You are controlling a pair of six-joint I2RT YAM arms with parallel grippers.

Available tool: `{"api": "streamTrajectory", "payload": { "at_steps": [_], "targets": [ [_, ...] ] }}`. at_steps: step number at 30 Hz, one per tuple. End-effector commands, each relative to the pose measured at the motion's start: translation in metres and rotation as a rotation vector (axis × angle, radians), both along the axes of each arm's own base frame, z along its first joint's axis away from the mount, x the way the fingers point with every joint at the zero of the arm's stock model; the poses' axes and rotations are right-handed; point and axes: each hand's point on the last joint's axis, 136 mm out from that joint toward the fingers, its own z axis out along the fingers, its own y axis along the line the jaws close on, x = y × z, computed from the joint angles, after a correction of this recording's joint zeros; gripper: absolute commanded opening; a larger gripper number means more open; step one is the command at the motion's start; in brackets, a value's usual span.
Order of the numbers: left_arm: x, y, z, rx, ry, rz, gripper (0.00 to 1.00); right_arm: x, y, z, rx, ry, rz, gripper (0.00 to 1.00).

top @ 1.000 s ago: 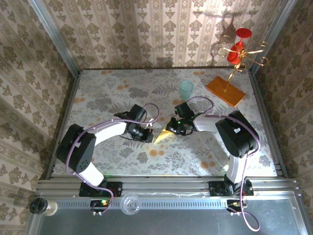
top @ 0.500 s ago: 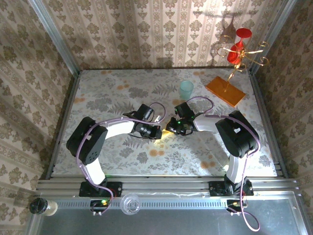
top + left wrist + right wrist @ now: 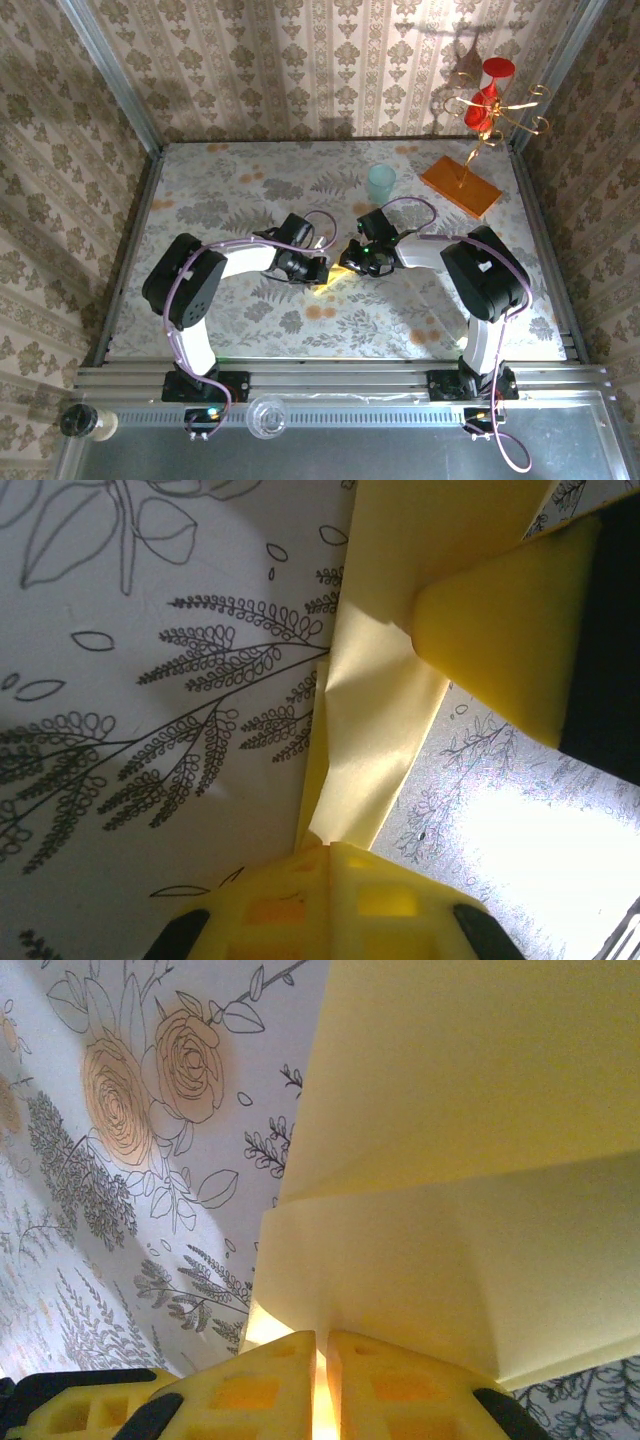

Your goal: Fold a paper plane with a square sheet of paper (pick it up from the middle)

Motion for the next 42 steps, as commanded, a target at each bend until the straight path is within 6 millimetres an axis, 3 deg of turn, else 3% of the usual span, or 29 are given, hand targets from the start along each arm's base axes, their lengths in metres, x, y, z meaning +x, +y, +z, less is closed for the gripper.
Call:
{"api": "streamTrajectory", "payload": {
  "at_steps": [1,6,9,18,26,42],
  "targets": [
    [-0.005,0.014,-0.021,0.071,0.035,0.022,0.05,-0.002,-0.013,-0.004,-0.041,0.011,-0.003,0.18],
    [-0.008,0.015,-0.024,0.073,0.053,0.021,0.04,0.011,0.001,0.045,0.035,-0.117,0.039,0.21],
    [-0.008,0.015,-0.024,0.070,0.055,0.021,0.03,0.008,0.003,0.050,0.015,-0.136,0.042,0.19],
    [-0.008,0.011,-0.022,0.052,0.062,0.014,0.03,-0.004,0.009,0.026,0.003,-0.087,-0.002,0.05],
    [-0.008,0.011,-0.021,0.044,0.064,0.017,0.03,-0.010,0.026,0.013,0.035,-0.047,0.018,0.02],
    [-0.014,0.017,-0.023,0.048,0.077,0.023,0.03,-0.016,-0.007,-0.026,-0.049,-0.001,-0.039,0.02]
  ]
}}
